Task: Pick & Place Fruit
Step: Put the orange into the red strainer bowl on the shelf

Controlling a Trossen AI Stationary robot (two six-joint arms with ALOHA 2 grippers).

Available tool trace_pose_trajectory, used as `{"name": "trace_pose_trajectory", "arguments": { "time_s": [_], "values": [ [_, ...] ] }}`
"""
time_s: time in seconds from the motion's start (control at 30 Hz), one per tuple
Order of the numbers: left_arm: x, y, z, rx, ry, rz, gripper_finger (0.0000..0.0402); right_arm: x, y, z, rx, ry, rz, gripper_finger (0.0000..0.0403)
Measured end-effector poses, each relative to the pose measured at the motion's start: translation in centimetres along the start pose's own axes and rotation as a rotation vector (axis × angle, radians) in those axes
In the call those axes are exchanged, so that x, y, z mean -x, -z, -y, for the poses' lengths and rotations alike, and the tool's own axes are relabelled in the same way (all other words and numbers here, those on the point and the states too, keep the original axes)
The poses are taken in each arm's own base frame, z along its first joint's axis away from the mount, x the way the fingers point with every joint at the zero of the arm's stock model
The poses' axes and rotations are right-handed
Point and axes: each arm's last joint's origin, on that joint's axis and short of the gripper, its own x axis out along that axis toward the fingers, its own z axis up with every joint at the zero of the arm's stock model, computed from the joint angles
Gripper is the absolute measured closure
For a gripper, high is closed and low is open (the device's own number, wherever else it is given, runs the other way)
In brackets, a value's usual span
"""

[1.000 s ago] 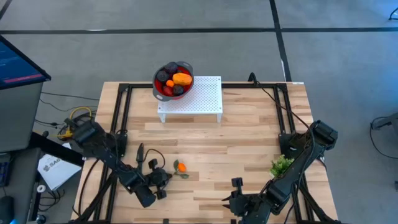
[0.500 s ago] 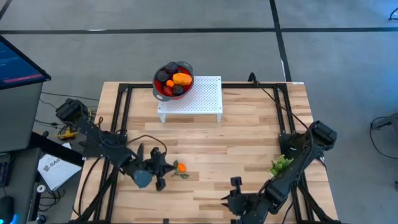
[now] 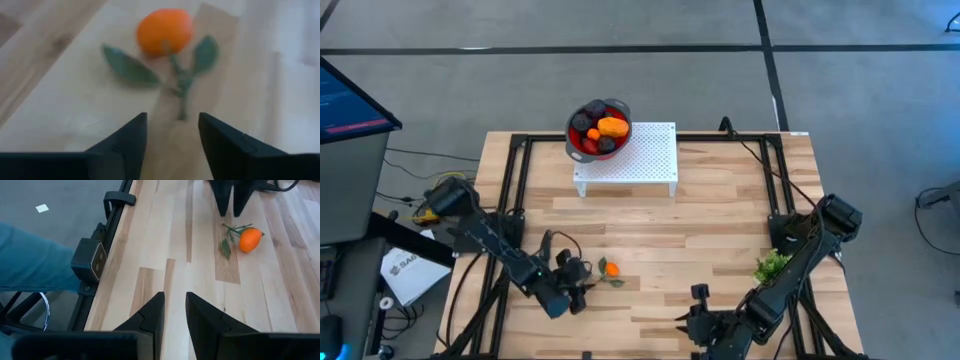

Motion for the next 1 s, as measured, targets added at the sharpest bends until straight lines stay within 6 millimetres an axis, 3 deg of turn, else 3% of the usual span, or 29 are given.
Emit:
{"name": "trace_pose_trajectory", "arguments": {
  "time_s": [0.17, 0.37, 0.53, 0.7, 0.8, 0.87, 1.0],
  "values": [
    [-1.3, 2.4, 0.6, -0.043, -0.066, 0.144, 0.0212, -0.1, -0.1, 0.1, -0.003, 0.004, 0.0, 0.0331],
    [-2.5, 4.3, 1.0, -0.06, -0.106, 0.273, 0.0233, -0.1, -0.1, 0.2, -0.003, 0.015, 0.005, 0.0331],
    [-3.0, 4.7, 1.0, -0.054, -0.116, 0.308, 0.0275, -0.2, -0.2, 0.3, -0.007, 0.019, 0.005, 0.0331],
    [-3.0, 4.7, 1.1, -0.052, -0.113, 0.302, 0.0342, -0.3, -0.2, 0.4, -0.008, 0.021, 0.005, 0.0331],
    [-2.7, 4.3, 1.2, -0.042, -0.089, 0.273, 0.0389, -0.3, -0.2, 0.4, -0.008, 0.021, 0.005, 0.0331],
    [-2.2, 3.3, 1.2, -0.036, -0.06, 0.228, 0.0393, -0.3, -0.2, 0.4, -0.008, 0.021, 0.004, 0.0331],
    [-0.1, -0.8, 1.6, -0.036, 0.066, 0.186, 0.0398, -0.4, -0.2, 0.5, 0.006, 0.025, 0.004, 0.0331]
  ]
}}
